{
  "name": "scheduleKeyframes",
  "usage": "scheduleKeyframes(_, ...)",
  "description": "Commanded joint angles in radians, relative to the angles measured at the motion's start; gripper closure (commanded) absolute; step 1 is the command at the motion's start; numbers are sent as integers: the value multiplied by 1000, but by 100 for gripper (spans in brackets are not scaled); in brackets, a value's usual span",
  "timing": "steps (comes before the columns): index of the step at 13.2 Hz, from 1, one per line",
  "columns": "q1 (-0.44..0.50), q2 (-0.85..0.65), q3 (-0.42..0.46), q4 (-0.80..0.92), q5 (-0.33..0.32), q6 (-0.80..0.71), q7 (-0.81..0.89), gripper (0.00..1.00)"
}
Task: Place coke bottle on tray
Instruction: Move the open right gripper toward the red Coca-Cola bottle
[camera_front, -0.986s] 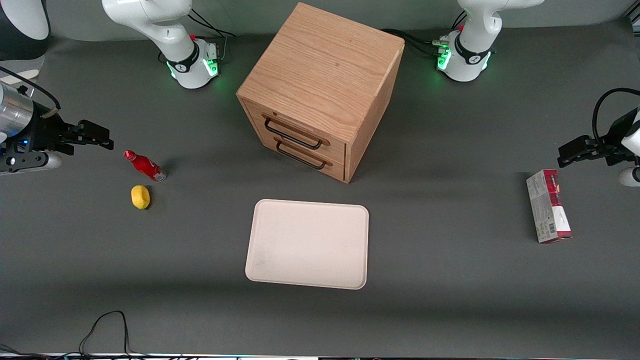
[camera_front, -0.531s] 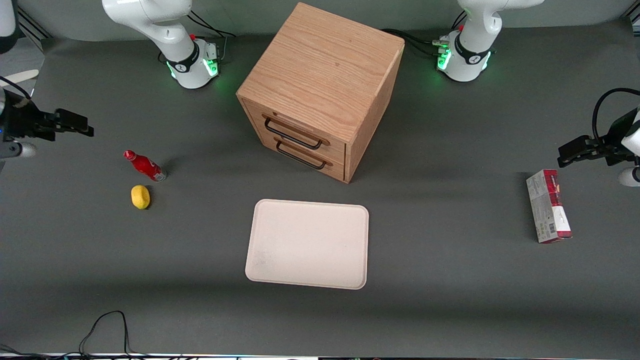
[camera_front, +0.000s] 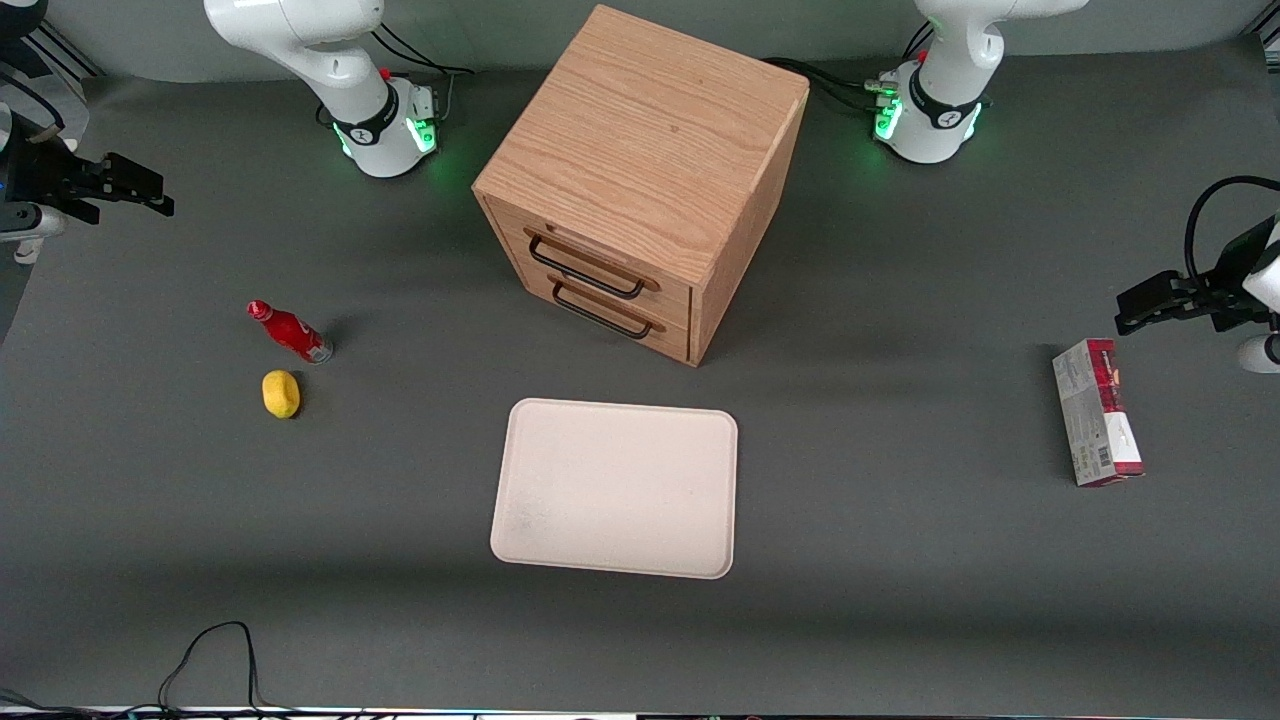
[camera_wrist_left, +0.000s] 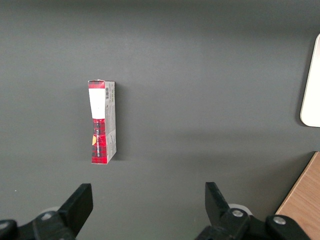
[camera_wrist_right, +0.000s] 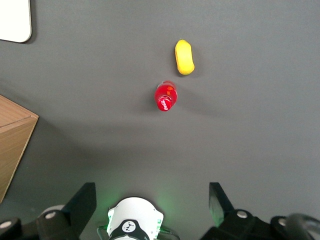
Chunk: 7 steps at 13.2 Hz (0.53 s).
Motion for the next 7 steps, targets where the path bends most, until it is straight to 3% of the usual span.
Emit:
scheduleKeyframes(1,5,-7,-4,-33,-19,26,-22,0)
scheduleKeyframes(7,5,54,-32,-317,-19,431,-22,0)
